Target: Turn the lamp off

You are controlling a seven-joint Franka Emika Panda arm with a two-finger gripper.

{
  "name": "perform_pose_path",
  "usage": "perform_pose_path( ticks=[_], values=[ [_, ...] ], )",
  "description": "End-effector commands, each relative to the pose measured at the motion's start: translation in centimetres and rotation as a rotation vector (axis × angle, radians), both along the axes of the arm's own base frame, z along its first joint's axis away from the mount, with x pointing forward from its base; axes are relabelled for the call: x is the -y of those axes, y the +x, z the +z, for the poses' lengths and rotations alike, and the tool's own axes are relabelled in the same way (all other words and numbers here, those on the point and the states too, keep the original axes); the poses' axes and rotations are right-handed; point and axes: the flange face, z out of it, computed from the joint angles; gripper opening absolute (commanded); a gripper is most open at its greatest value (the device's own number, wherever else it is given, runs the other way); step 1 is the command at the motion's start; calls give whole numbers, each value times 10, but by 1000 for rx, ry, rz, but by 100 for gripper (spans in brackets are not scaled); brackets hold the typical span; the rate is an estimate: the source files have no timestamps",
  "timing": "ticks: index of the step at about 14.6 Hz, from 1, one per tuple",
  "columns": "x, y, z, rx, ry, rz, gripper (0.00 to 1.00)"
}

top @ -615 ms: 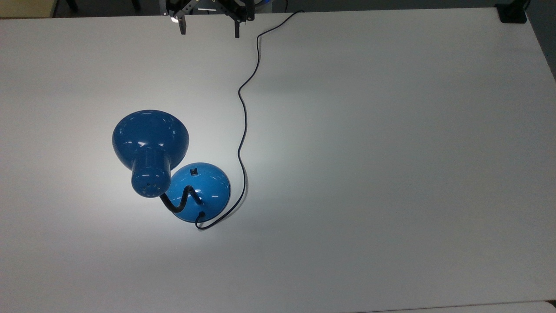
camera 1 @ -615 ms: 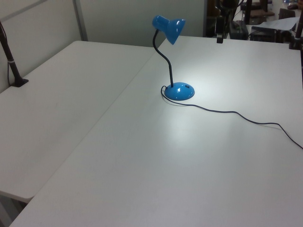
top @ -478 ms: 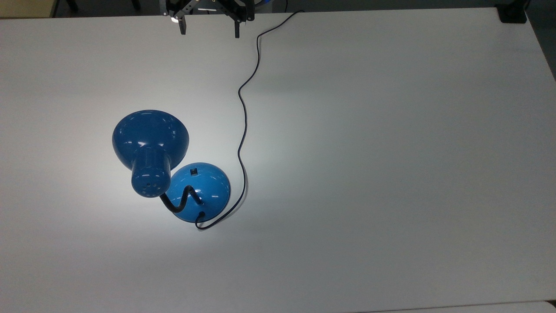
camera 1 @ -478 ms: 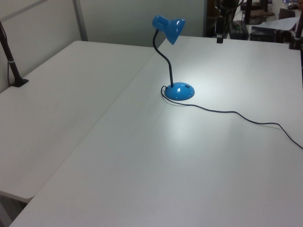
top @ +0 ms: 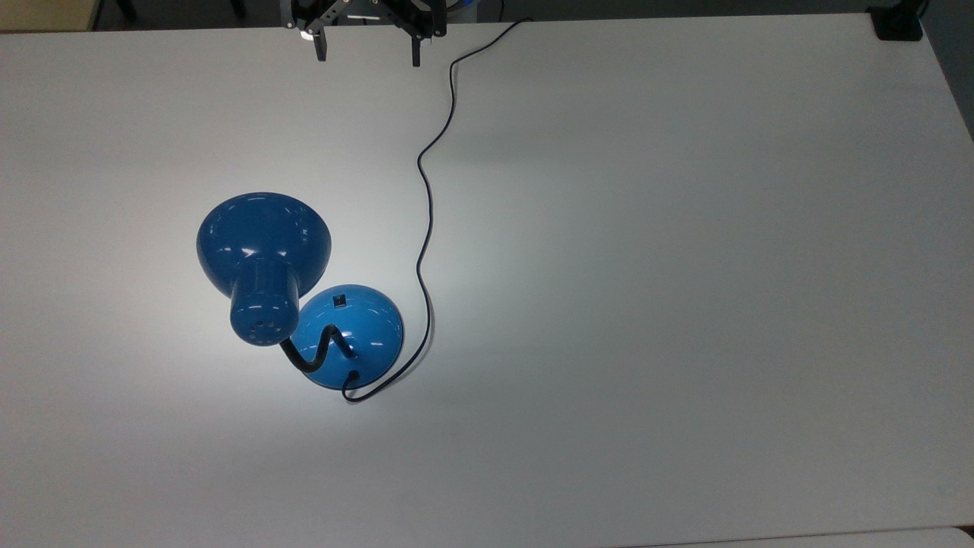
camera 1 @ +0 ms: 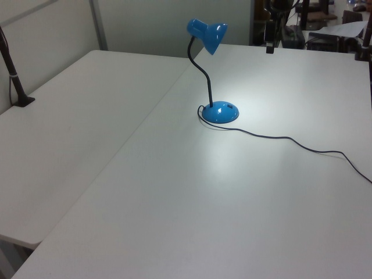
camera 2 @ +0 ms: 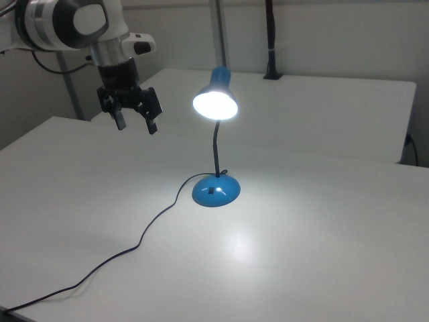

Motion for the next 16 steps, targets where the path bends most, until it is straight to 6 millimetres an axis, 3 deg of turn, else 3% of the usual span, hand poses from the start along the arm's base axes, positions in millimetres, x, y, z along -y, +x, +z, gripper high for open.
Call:
perform_pose_path(
  ticks=[1,2,3,4,5,6,7,8,9,16],
  values=[
    [-1,-5,2,-20,-10,22,100],
    [-1,-5,2,-21,-10,36,100],
    [0,-6,1,-29,-8,76,89],
    [0,-6,1,-30,-6,98,73],
    [0,-6,0,-36,-5,110,48],
    [0,-6,-1,-38,-5,121,30],
    [-1,-6,-1,-40,-5,122,13],
    [-1,-6,-2,-41,-5,122,6],
    [-2,-5,-2,-41,-4,124,0],
    [7,-4,-10,-49,-4,115,0]
  ],
)
